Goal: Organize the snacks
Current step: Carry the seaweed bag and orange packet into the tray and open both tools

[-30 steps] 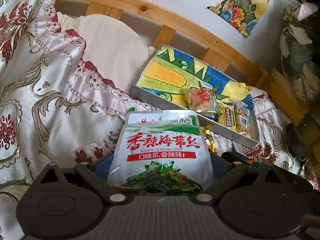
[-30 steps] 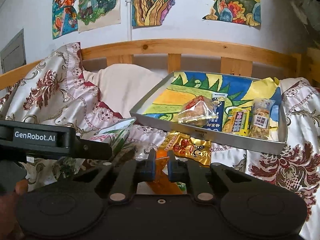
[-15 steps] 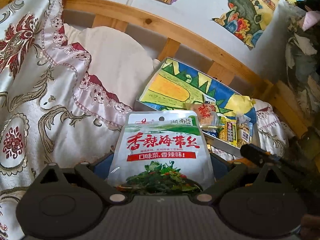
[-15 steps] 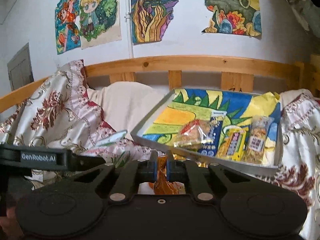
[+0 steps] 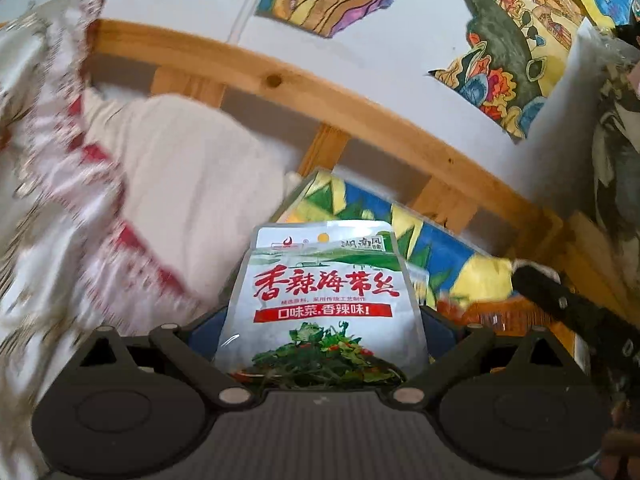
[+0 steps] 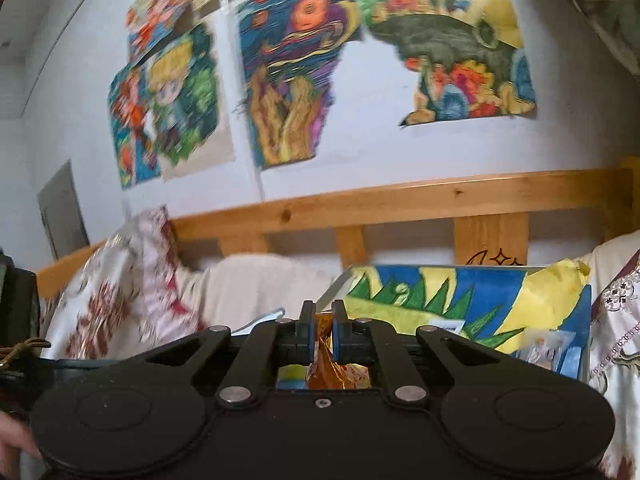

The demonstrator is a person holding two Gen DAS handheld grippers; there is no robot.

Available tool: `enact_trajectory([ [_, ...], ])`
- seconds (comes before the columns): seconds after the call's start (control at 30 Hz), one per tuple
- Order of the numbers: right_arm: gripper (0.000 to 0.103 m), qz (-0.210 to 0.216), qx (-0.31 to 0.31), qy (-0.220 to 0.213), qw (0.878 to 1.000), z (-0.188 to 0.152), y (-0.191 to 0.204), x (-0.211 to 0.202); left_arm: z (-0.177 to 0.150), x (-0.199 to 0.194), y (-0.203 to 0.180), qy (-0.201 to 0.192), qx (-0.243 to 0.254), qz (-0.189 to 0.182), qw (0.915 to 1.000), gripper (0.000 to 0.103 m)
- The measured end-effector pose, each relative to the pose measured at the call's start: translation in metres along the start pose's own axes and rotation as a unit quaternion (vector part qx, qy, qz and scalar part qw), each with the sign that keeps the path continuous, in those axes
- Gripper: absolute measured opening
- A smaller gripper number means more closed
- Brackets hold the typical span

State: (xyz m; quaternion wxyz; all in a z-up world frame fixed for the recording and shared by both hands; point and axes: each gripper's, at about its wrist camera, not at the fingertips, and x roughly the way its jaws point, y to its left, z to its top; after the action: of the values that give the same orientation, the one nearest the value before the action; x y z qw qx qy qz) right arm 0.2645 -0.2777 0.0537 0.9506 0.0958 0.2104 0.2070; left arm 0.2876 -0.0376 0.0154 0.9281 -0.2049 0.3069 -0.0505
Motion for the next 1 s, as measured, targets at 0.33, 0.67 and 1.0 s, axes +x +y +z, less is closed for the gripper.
enact_trajectory([
  [0.33, 0.008, -0.043, 0.136, 0.06, 0.988, -0.023, -0.099, 0.049, 0.007, 0.076, -0.019, 0.02, -0.025, 0.006, 0.9995, 0.099],
  [0.67, 0.012, -0.068, 0.172, 0.053, 0.981, -0.037, -0.132, 0.064, 0.017, 0.123, -0.035, 0.033, -0.004, 0.037, 0.9988, 0.099],
  [1.0, 0.027, -0.078, 0.142, 0.05, 0.986, -0.037, -0.128, 0.078, 0.01, 0.145, -0.041, 0.059, 0.017, 0.062, 0.9962, 0.099],
])
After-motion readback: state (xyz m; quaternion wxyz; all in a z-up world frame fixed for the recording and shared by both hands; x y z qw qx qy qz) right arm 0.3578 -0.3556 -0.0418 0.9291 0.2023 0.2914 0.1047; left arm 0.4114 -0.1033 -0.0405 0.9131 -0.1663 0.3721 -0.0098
